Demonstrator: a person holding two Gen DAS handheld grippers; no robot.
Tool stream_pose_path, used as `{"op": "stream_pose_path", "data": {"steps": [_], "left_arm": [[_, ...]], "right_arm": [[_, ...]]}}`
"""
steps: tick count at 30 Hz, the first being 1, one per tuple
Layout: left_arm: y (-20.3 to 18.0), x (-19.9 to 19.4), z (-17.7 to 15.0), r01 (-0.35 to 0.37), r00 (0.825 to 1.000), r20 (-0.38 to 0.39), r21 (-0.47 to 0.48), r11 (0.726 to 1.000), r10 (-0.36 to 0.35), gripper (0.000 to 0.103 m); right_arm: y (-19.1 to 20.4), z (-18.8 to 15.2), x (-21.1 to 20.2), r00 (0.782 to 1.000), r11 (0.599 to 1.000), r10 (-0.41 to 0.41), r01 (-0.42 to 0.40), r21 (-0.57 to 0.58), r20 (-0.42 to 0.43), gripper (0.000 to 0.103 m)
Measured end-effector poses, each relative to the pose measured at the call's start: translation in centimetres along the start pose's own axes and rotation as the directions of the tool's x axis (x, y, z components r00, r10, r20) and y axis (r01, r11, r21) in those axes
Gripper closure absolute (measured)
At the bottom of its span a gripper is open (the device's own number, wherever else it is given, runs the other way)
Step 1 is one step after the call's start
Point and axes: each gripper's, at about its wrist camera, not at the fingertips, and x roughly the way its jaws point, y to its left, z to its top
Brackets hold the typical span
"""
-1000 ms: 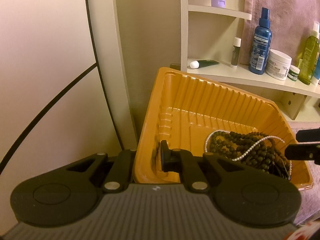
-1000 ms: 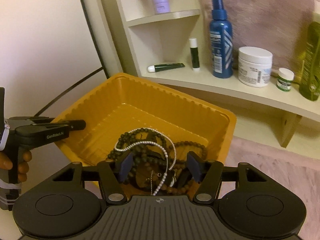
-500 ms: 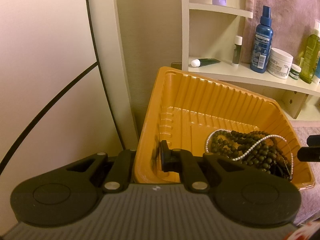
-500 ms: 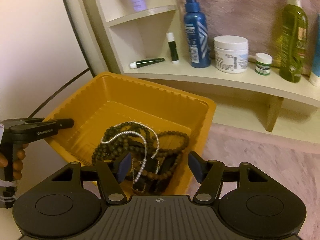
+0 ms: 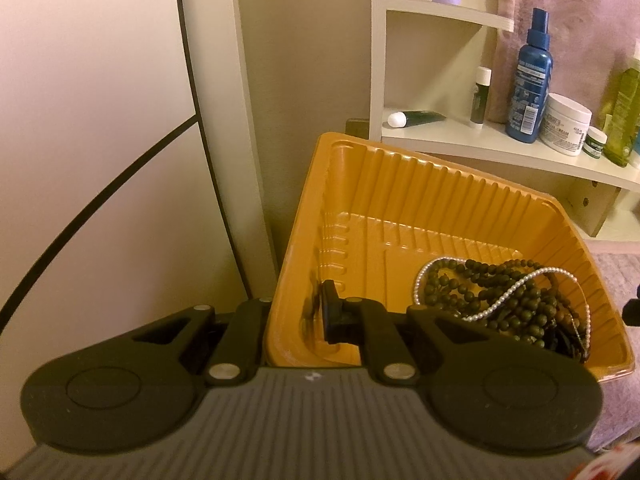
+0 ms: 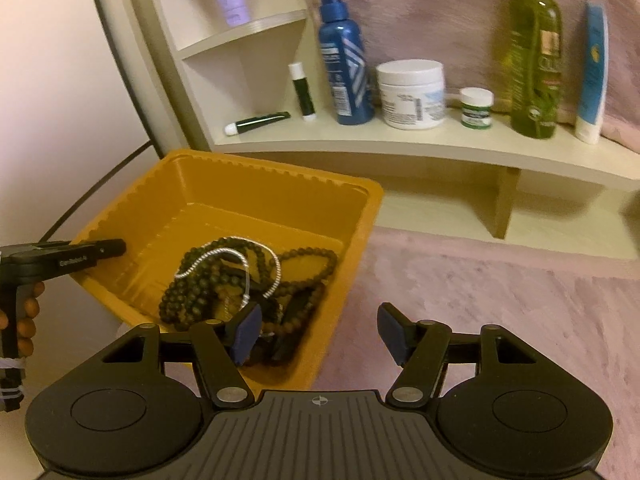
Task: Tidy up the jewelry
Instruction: 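Withdraw the right gripper while the left gripper releases the orange tray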
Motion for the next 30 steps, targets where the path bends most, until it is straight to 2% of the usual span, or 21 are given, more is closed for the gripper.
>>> {"op": "stream_pose_path", "data": {"steps": [15,17,19,21,23,24,30], "left_arm": [[2.1,4.2,-1.0,0.085,0.994,-0.063,-0.110,0.990,-0.092,0.089],[2.2,4.4,-1.1,0.102,0.992,-0.062,-0.111,0.989,-0.109,0.084],[2.2,4.3,-1.2,0.109,0.991,-0.066,-0.116,0.987,-0.117,0.062],[2.4,3.7,-1.1,0.113,0.992,-0.040,-0.116,0.987,-0.118,0.059],[2.6,3.1,-1.0,0.111,0.993,-0.019,-0.110,0.988,-0.114,0.049],[2.7,2.8,-0.9,0.106,0.994,-0.017,-0.113,0.988,-0.109,0.040],[2.5,-0.6,-0.7,0.033,0.999,0.003,-0.078,0.996,-0.032,0.038]], "right_arm": [[-1.3,-1.3,-0.8,0.999,0.998,-0.037,0.037,0.054,-0.004,0.038],[-1.3,-1.4,-0.9,0.999,0.997,-0.040,0.040,0.059,0.000,0.038],[-1.3,-1.5,-1.1,0.999,0.997,-0.044,0.044,0.065,0.004,0.037],[-1.3,-1.7,-1.3,0.999,0.996,-0.048,0.047,0.074,0.010,0.037],[-1.4,-2.0,-1.5,0.999,0.995,-0.050,0.049,0.087,0.015,0.037],[-1.4,-2.1,-1.6,0.999,0.994,-0.051,0.050,0.093,0.017,0.037],[-1.6,-2.7,-2.8,0.996,0.991,-0.090,0.090,0.099,-0.006,0.036]]}}
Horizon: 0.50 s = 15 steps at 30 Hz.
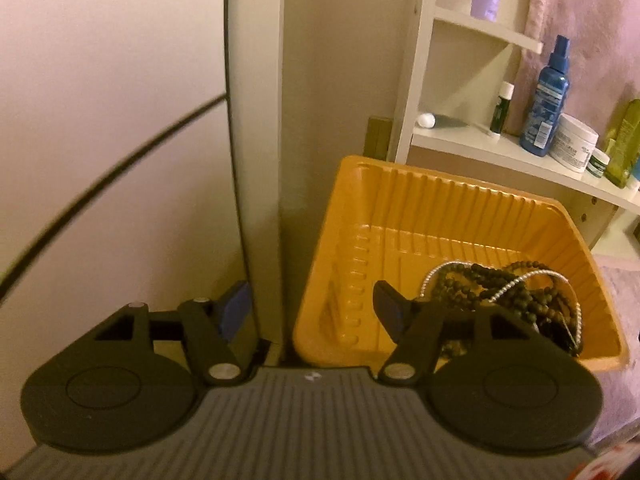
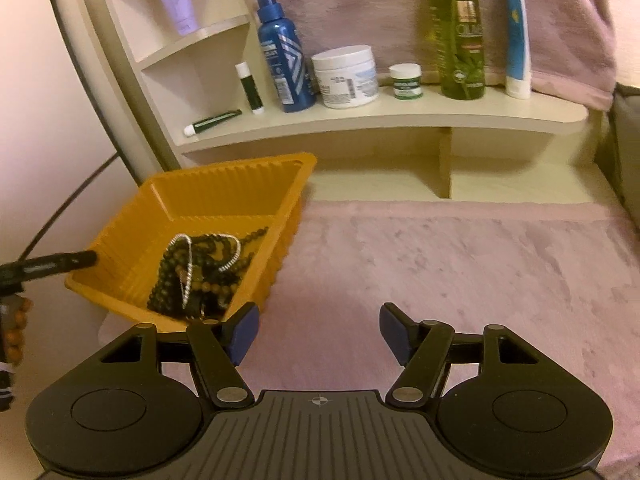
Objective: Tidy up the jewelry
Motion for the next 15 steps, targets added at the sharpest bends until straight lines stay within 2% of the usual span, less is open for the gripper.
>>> {"op": "stream_pose_path", "data": {"steps": [4,6,9,15], "left_arm": [[-1.4,-3.3,0.2,-0.019,0.999,0.029,0.040,0.999,0.018,0.038],[-2.7,-4.7,0.2,-0.007,1.000,0.024,0.055,0.998,0.006,0.038],[-5.4,-6.4,0.1,0.037,0.999,0.003,0.087,0.996,-0.037,0.037],[-11.3,-8.9,-1.7,0.155,0.988,-0.042,0.150,0.976,-0.151,0.037]], "right_arm": [[-0.2,-0.6,-1.4,0.999,0.999,-0.031,0.031,-0.033,-0.005,0.036],[-0.2,-1.0,-2.2,0.998,0.997,-0.057,0.057,-0.058,-0.002,0.036],[-0.3,-1.5,-3.6,0.996,0.993,-0.087,0.089,-0.077,0.017,0.036],[-1.6,-2.4,-6.4,0.996,0.996,-0.087,0.087,0.003,0.019,0.036]]}}
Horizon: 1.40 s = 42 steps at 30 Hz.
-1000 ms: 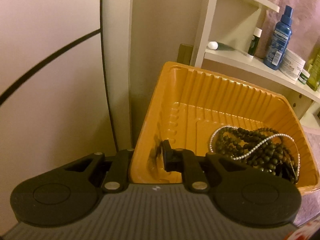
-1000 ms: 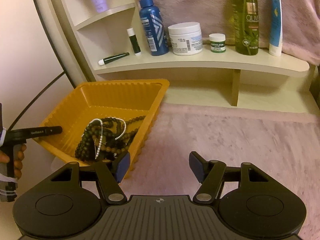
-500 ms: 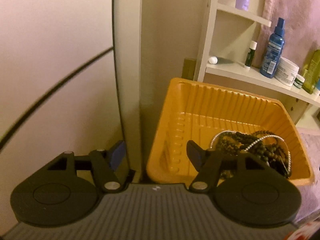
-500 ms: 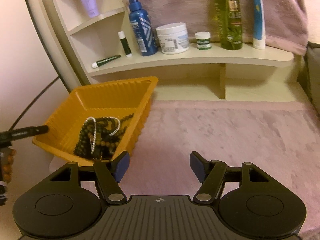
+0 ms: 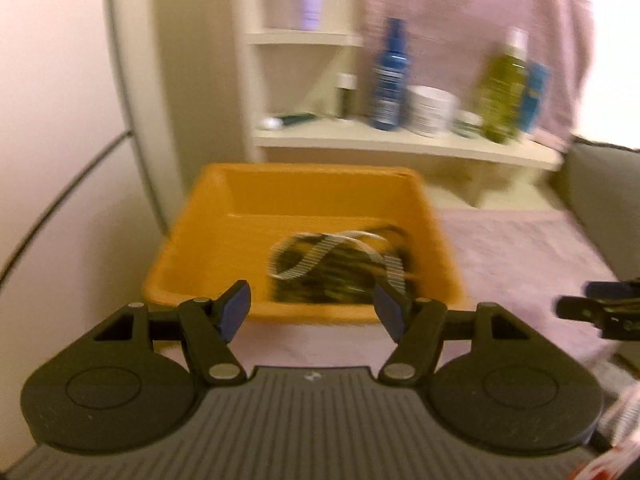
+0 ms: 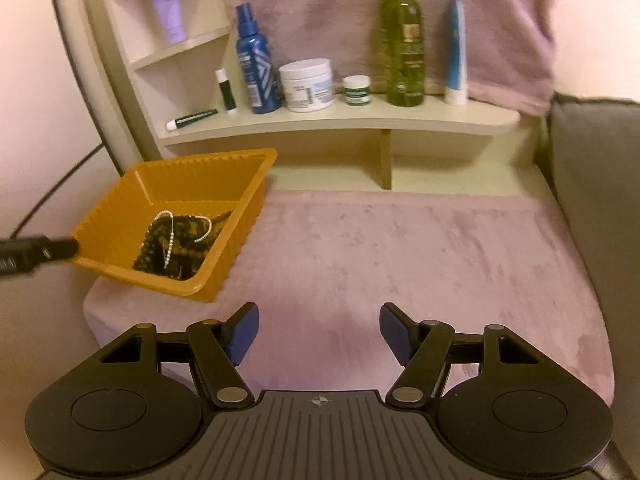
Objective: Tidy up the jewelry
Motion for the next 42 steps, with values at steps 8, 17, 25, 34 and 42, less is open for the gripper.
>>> {"op": "stream_pose_path", "data": {"steps": [8,17,25,34,42], "left_arm": [[-6.1,-0.5,-1.4,0.120,0.992,-0.053,0.029,0.992,-0.119,0.037],[-9.2,-0.3,-2.6,0.152,0.985,-0.089,0.072,0.986,-0.146,0.037],[-10.3,-0.4,-3.0,0.165,0.983,-0.095,0.093,0.982,-0.156,0.037],[-10.8,-0.3,-3.3,0.180,0.980,-0.104,0.103,0.978,-0.169,0.037],[-11.0,-0.3,-3.2,0.184,0.980,-0.097,0.106,0.977,-0.174,0.037]], "right_arm": [[-1.8,-1.4,-3.2,1.000,0.998,-0.021,0.020,0.059,0.016,0.036],[-2.9,-2.8,-4.3,1.000,0.995,-0.023,0.023,0.101,0.006,0.036],[-3.5,-3.3,-4.2,1.000,0.993,-0.023,0.023,0.118,-0.005,0.036],[-3.5,-3.5,-4.3,1.000,0.994,-0.024,0.025,0.111,-0.010,0.036],[-3.4,-3.5,-4.3,1.000,0.994,-0.027,0.027,0.106,-0.008,0.036]]}}
